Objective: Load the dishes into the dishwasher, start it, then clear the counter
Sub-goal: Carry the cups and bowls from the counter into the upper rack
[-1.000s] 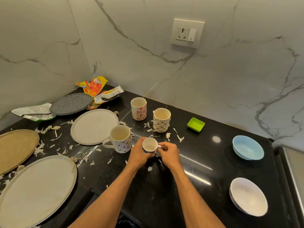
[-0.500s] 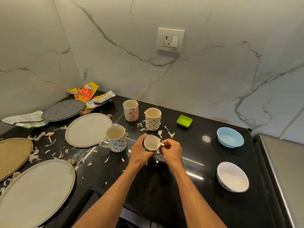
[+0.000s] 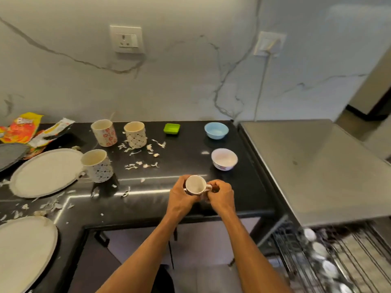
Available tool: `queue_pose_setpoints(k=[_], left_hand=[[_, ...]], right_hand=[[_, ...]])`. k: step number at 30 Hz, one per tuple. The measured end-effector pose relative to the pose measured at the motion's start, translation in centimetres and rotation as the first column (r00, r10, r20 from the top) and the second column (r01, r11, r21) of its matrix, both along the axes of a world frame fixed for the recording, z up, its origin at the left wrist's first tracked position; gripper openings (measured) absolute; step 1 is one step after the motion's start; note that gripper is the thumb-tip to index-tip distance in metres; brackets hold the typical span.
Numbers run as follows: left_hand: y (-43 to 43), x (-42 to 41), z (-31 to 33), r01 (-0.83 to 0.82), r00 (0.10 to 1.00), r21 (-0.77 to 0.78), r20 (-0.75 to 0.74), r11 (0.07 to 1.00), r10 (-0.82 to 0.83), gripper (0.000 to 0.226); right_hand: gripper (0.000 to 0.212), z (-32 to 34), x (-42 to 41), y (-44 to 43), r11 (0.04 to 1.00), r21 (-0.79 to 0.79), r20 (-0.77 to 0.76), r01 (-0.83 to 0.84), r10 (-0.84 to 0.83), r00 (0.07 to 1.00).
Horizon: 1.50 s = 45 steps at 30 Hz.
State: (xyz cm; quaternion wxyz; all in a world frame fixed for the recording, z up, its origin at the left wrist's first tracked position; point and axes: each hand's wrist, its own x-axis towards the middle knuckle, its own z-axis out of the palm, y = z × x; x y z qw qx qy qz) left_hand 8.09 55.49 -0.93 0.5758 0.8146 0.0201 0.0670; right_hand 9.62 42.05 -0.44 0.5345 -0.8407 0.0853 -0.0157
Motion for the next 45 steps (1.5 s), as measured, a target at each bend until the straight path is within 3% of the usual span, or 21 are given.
queue_pose_setpoints(k=[6, 17, 21, 25, 33, 37, 41, 45], left_hand=[[-8.7, -3.7, -0.5, 0.189, 0.981, 0.008, -0.049, 0.982, -0.189, 0.058], [-28.0, -12.2, -2.5, 0.38, 0.9, 0.033, -0.243, 0.924, -0.361, 0.049], [-35.2, -16.3, -3.6, 0.456, 0.847, 0.018, -0.315, 0.89, -0.428, 0.058], [-40.0, -19.7, -5.3, 0.46, 0.8, -0.06, -0.404, 0.886, -0.443, 0.08], [-45.9, -22.4, -9.6, 0.42, 0.697, -0.173, -0.568, 0.891, -0.438, 0.053], [-48.5, -22.9, -11.4, 0.498, 0.586, -0.239, -0.616, 0.834, -0.526, 0.02], [-50.3, -23.1, -13.8, 0.512, 0.489, -0.287, -0.677, 0.81, -0.549, 0.022], [-50.8, -23.8, -16.4, 0.523, 0.426, -0.249, -0.752, 0.815, -0.503, 0.023]], right_hand=[[0.017, -0.2, -6.0, -9.0, 0.988, -0.031, 0.004, 0.152, -0.152, 0.988], [0.021, -2.6, -18.9, -28.0, 0.96, -0.055, -0.027, 0.274, -0.276, 0.961], [0.045, -4.1, -25.0, -34.9, 0.962, 0.03, -0.079, 0.272, -0.269, 0.96], [0.063, -5.7, -29.1, -39.5, 0.959, 0.061, -0.132, 0.276, -0.266, 0.955], [0.064, -8.8, -33.1, -44.6, 0.947, 0.088, -0.237, 0.31, -0.282, 0.93], [0.061, -10.2, -34.0, -46.6, 0.921, 0.1, -0.285, 0.377, -0.336, 0.898], [0.057, -12.8, -34.2, -48.4, 0.898, 0.058, -0.368, 0.435, -0.386, 0.846], [0.07, -15.5, -34.3, -49.1, 0.84, 0.092, -0.508, 0.535, -0.423, 0.751]])
